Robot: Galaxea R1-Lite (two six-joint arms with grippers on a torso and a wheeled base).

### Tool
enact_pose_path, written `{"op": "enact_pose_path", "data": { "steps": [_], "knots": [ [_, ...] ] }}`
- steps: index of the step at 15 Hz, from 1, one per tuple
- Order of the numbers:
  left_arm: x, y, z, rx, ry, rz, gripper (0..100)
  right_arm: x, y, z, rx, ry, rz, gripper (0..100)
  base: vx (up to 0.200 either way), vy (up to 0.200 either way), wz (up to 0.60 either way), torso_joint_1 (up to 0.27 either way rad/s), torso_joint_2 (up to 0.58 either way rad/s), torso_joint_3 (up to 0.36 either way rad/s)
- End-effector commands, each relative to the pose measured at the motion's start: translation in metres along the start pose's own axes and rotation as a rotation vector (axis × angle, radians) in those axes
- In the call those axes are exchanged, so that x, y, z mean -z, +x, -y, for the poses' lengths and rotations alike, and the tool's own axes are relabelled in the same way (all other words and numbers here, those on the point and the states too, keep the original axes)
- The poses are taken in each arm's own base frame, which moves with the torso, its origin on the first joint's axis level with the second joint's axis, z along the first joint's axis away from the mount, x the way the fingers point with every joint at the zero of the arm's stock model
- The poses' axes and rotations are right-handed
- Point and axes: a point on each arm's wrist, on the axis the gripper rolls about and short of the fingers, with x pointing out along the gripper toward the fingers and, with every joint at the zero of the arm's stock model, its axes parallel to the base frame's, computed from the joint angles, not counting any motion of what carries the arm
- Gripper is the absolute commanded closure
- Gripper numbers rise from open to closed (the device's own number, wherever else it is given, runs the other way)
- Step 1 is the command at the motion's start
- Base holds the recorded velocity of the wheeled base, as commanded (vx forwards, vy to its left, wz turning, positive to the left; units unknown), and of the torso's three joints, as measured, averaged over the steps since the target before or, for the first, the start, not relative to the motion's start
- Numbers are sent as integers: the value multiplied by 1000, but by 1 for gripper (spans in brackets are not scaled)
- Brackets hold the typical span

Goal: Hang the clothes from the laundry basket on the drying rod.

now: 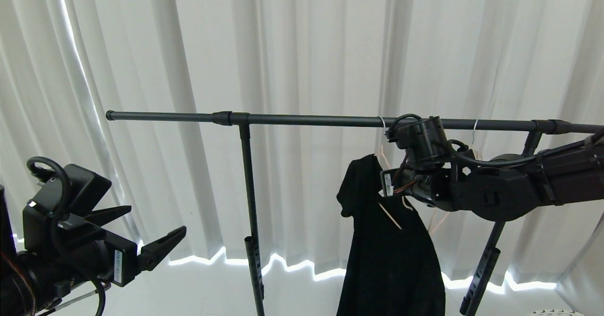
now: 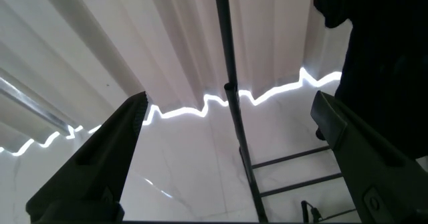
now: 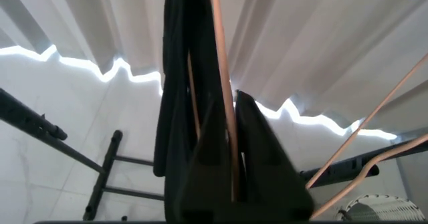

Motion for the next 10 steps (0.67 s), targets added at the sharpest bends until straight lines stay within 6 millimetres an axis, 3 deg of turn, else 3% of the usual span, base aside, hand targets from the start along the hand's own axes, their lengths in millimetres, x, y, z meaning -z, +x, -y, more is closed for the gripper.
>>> {"op": "enact_pose_path", "data": {
  "steps": [1, 5, 9, 10],
  "knots": [
    [0, 0, 0, 0, 0, 1, 0, -1, -1, 0, 1, 4, 8, 0, 0, 0, 0, 0, 0, 0],
    [-1, -2, 0, -4, 0, 11, 0, -14, -16, 4, -15, 26, 65, 0, 0, 0, 0, 0, 0, 0],
    [2, -4, -3, -25, -11, 5, 0, -33, -54, 20, -26, 50, 115, 0, 0, 0, 0, 0, 0, 0],
    [1, -4, -6, -42, -17, 5, 0, -40, -74, 29, -30, 54, 130, 0, 0, 0, 0, 0, 0, 0]
  ]
}}
